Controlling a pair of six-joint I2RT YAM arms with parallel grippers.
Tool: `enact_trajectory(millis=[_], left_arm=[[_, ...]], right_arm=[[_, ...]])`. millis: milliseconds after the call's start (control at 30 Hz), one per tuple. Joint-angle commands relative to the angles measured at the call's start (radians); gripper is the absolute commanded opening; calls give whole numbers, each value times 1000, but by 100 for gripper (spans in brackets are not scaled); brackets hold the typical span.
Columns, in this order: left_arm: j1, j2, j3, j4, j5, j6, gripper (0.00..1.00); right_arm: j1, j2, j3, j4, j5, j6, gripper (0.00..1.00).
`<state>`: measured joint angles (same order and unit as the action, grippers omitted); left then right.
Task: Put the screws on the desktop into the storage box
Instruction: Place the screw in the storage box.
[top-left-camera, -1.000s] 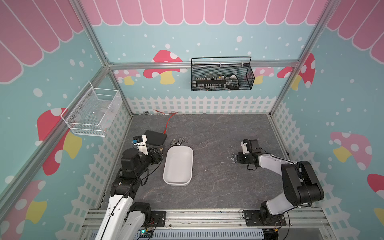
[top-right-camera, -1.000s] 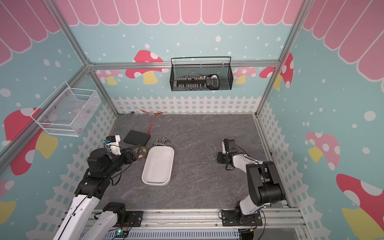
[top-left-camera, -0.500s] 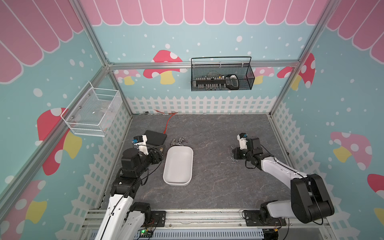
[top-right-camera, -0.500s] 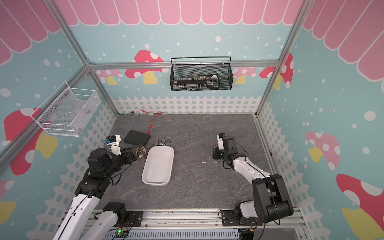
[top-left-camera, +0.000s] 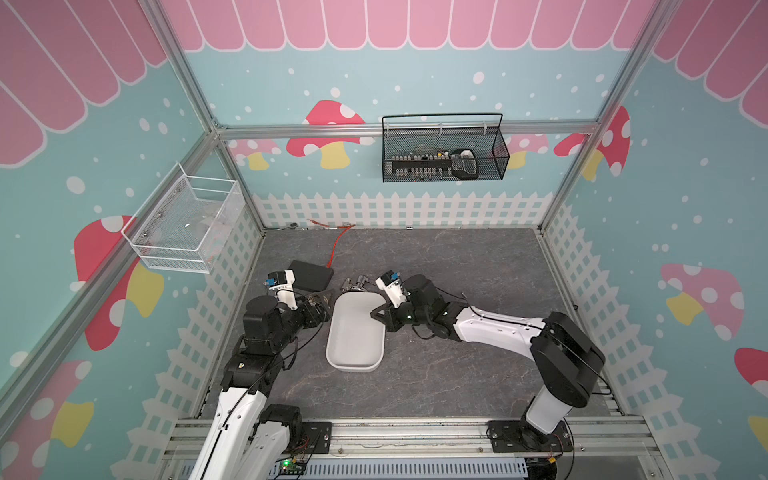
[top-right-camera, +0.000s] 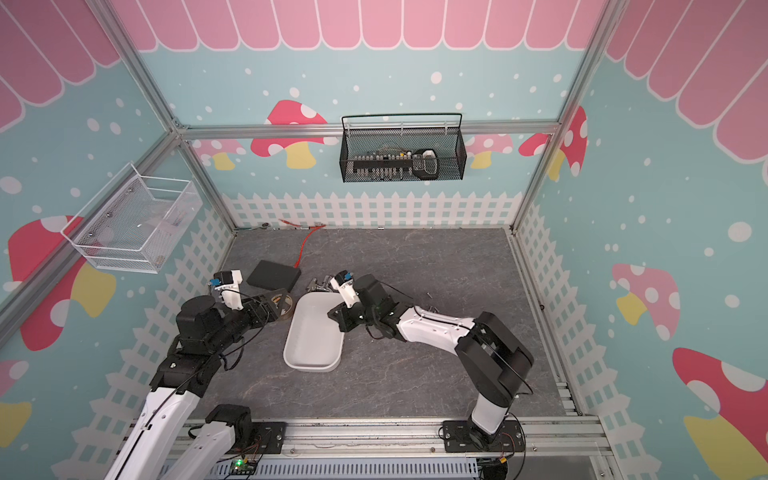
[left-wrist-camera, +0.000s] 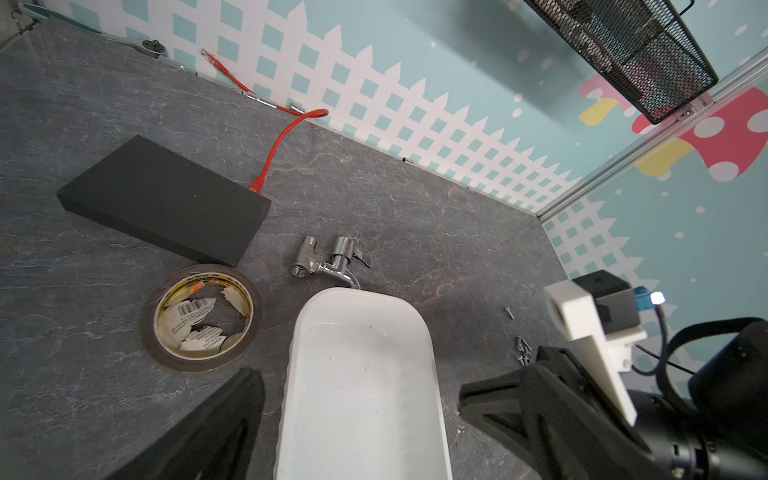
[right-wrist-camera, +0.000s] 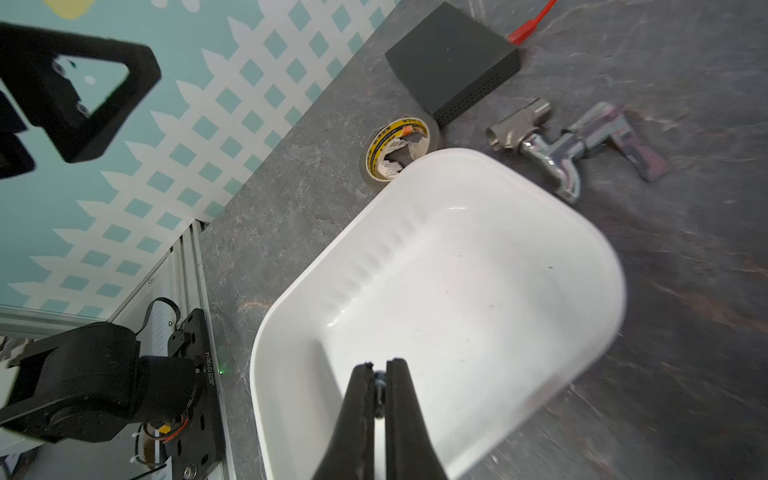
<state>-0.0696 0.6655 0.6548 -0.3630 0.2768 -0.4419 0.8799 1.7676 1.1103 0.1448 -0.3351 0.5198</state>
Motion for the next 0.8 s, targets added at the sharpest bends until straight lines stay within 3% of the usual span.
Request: enact_trajectory(millis=[0, 167, 267, 400, 533, 600, 700, 767], left_arm=[[0, -12, 5, 4, -4, -2, 99], [-1, -3, 3, 2, 12, -7, 99], [-2, -7, 4, 1, 1, -6, 99], [-2, -38, 12, -2, -24, -11, 99], [-26, -43, 19, -3, 54, 15, 98], [-51, -26, 21, -2, 72, 21, 93], [-141, 25, 32, 6, 117, 29, 86], [-248, 80, 52, 4, 74, 18, 76]], right_arm=[[41, 92, 92, -110, 101, -56, 13], [66, 177, 169, -145, 139, -104, 42], [67, 139, 172, -151, 188, -143, 52], [62, -59, 95, -138, 351, -242, 58], [10, -321, -105, -57, 527, -300, 65], [-45, -425, -198, -46, 581, -297, 67], [-184, -560, -324, -62, 601, -244, 71], [-266, -638, -410, -63, 660, -185, 83]])
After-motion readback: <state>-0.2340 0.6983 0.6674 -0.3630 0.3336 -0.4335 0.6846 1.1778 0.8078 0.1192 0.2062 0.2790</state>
